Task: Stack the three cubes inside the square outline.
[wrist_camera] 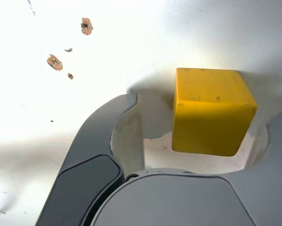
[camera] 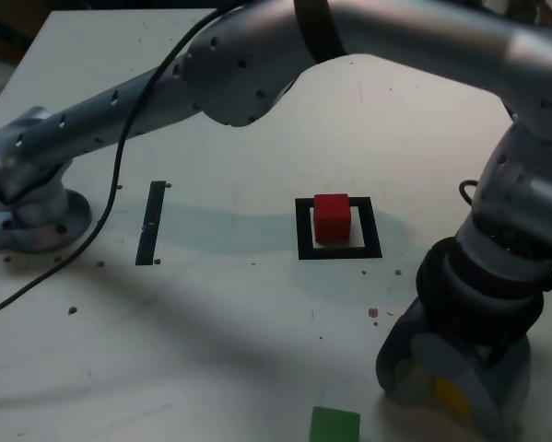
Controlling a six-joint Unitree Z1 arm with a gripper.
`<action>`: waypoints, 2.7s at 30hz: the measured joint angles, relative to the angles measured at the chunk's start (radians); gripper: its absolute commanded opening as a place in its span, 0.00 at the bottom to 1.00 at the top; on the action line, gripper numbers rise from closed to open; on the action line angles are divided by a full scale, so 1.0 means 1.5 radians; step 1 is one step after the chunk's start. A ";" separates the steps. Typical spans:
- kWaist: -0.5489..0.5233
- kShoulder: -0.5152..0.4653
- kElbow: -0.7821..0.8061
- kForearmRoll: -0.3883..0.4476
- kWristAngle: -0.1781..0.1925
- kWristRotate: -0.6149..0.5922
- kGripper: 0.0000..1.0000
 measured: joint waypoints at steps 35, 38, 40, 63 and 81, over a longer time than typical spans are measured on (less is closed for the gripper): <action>0.013 -0.132 0.165 0.000 0.081 -0.064 0.29; 0.028 -0.170 0.201 0.000 0.086 -0.088 0.29; 0.036 -0.194 0.238 0.000 0.087 -0.112 0.30; 0.210 -0.343 0.451 -0.052 0.028 -0.118 0.32; 0.267 -0.345 0.523 -0.139 -0.009 -0.076 0.32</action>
